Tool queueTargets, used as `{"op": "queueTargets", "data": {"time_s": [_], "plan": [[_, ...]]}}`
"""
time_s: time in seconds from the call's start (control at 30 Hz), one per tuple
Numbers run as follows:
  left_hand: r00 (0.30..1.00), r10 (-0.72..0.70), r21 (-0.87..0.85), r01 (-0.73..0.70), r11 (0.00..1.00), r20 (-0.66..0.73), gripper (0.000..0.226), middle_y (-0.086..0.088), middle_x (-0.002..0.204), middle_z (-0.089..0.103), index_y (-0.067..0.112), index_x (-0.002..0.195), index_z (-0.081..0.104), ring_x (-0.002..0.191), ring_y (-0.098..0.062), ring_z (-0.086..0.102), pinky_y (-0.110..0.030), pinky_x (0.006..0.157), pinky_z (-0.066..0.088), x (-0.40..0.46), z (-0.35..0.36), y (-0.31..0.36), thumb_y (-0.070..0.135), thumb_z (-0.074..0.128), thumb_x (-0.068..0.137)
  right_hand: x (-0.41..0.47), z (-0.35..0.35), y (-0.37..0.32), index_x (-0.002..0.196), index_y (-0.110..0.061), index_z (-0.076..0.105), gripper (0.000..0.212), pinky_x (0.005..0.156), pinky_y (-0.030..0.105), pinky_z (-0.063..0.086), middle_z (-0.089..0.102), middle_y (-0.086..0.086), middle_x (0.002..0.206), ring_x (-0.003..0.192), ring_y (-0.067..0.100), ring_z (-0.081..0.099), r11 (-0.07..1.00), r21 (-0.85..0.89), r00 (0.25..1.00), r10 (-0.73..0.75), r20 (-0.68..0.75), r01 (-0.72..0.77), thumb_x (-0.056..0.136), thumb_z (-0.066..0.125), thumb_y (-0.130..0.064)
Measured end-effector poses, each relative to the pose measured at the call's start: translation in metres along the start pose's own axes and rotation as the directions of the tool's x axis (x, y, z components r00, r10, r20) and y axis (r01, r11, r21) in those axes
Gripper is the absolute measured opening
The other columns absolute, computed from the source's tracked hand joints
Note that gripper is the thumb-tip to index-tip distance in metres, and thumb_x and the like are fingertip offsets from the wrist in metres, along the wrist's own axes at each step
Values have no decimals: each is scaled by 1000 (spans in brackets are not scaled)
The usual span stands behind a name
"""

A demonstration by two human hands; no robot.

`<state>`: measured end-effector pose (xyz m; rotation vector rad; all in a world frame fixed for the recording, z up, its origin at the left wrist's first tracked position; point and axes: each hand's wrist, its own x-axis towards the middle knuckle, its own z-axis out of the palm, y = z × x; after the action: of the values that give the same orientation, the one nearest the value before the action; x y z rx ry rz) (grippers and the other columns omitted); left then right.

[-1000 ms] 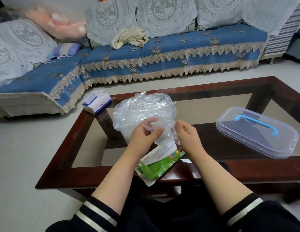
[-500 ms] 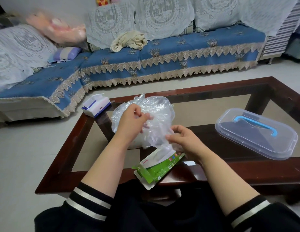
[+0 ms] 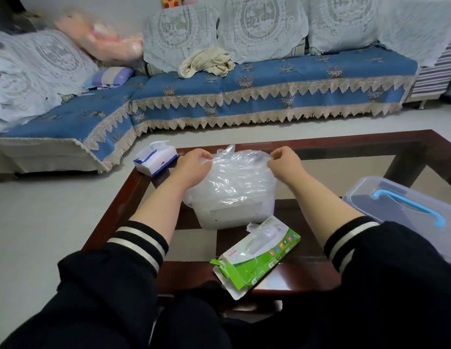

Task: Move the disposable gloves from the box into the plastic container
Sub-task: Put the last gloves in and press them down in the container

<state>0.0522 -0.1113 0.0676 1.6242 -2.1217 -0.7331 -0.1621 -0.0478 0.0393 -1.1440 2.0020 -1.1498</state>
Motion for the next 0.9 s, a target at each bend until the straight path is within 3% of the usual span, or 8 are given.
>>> {"op": "queueTargets", "data": {"time_s": [0.07, 0.17, 0.27, 0.37, 0.47, 0.57, 0.73, 0.9], "plan": [[999, 46, 160, -45, 986, -4, 27, -1, 138, 48, 35, 116, 58, 130, -26, 37, -43, 108, 31, 4, 0, -11, 40, 60, 89, 4, -4, -1, 122, -14, 49, 32, 77, 32, 43, 52, 5, 123, 95, 20, 53, 968, -248, 997, -50, -53, 35, 91, 50, -8], [982, 138, 311, -91, 946, -131, 42, 2, 147, 31, 36, 126, 54, 136, -25, 23, -44, 110, 24, -7, -9, -8, 43, 66, 86, 4, -9, -15, 124, -19, 50, 33, 80, 37, 51, 49, 4, 126, 96, 21, 59, 872, -426, 948, -306, -92, 240, 91, 52, -15], [971, 234, 334, -206, 920, -43, 54, 5, 142, 34, 33, 133, 48, 128, -20, 38, -39, 101, 37, -19, -10, 0, 39, 70, 84, 0, -9, -36, 125, -25, 52, 40, 93, 38, 50, 50, 1, 126, 106, 17, 56, 750, -461, 880, -418, 225, 474, 88, 64, -32], [973, 154, 362, -209, 909, 173, 81, 3, 151, 22, 35, 146, 28, 126, -23, 46, -38, 95, 45, -14, 0, 5, 35, 74, 81, 4, 5, -47, 143, -32, 34, 80, 99, 40, 47, 34, 7, 145, 116, 25, 53, 687, -532, 828, -187, 529, 495, 75, 76, -42], [949, -4, 470, -153, 869, 316, 94, -4, 159, 9, 35, 152, 12, 131, -30, 42, -39, 94, 45, 3, 21, 0, 28, 74, 81, 18, 34, -40, 150, -38, 9, 103, 76, 32, 58, 20, 12, 153, 95, 24, 61, 606, -660, 808, 49, 587, 443, 75, 79, -31], [927, -77, 486, -120, 866, 367, 94, -7, 161, 4, 33, 153, 8, 135, -32, 38, -40, 98, 44, 18, 41, -10, 12, 69, 84, 31, 58, -28, 150, -41, 4, 101, 75, 35, 60, 27, 16, 150, 90, 24, 64, 621, -676, 786, 151, 599, 396, 80, 74, -24], [870, -158, 518, -125, 846, 467, 75, -12, 160, 10, 28, 154, 8, 143, -36, 24, -46, 109, 32, 32, 56, -18, 8, 50, 95, 33, 76, -18, 153, -28, 4, 81, 104, 42, 39, 23, 11, 156, 134, 32, 37, 479, -756, 759, 245, 604, 447, 93, 57, -26], [837, -197, 520, -117, 846, 510, 78, -11, 159, 18, 29, 154, 10, 143, -34, 26, -45, 109, 33, 33, 58, -19, 4, 51, 93, 30, 76, -15, 153, -20, 10, 65, 106, 40, 31, 22, 10, 156, 137, 31, 32, 476, -751, 713, 307, 630, 458, 99, 46, -21]]}}
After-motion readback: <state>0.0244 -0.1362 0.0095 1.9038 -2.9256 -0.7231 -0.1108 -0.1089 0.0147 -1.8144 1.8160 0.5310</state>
